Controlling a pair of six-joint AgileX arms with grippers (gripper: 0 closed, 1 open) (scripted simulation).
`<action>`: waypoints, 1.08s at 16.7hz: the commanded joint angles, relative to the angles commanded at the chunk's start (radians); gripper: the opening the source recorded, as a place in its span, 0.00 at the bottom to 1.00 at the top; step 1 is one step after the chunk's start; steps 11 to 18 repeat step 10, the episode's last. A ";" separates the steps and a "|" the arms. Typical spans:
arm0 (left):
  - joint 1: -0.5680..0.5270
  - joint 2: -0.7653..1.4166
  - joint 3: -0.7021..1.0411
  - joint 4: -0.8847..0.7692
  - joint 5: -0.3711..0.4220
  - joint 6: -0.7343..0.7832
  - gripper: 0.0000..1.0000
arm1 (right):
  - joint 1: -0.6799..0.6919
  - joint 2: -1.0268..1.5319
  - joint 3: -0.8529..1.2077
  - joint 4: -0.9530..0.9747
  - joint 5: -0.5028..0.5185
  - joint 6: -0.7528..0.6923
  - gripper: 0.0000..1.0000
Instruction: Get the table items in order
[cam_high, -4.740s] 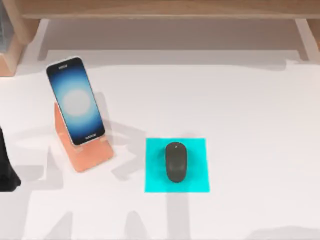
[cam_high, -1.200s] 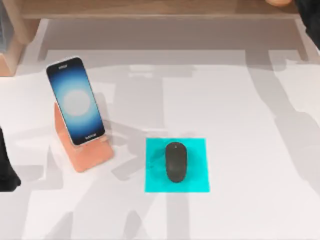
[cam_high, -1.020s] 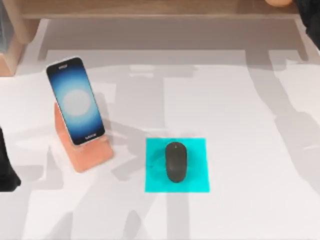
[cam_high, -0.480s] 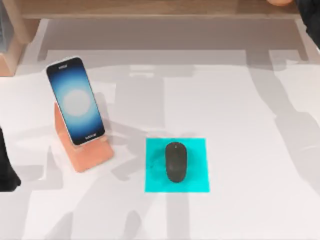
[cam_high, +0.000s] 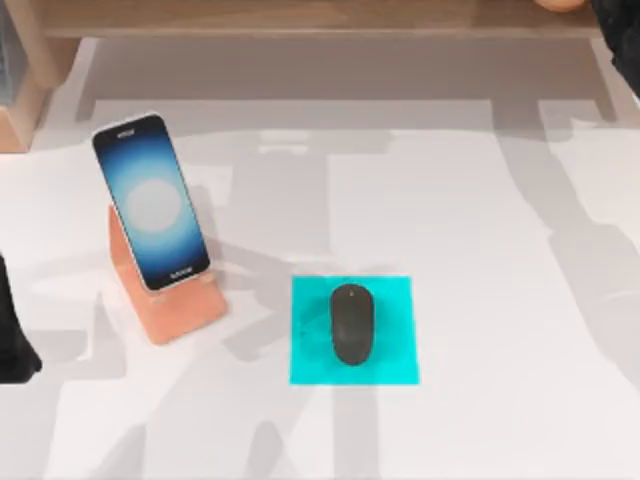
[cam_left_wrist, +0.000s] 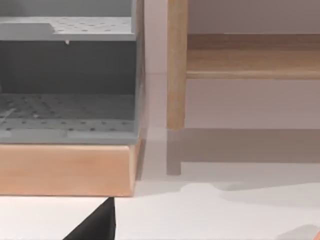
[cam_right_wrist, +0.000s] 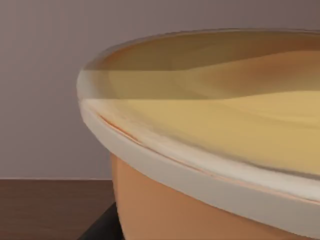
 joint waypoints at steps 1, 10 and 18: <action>0.000 0.000 0.000 0.000 0.000 0.000 1.00 | 0.000 0.000 0.000 0.000 0.000 0.000 0.75; 0.000 0.000 0.000 0.000 0.000 0.000 1.00 | 0.000 0.000 0.000 0.000 0.000 0.000 1.00; 0.000 0.000 0.000 0.000 0.000 0.000 1.00 | 0.000 0.000 0.000 0.000 0.000 0.000 1.00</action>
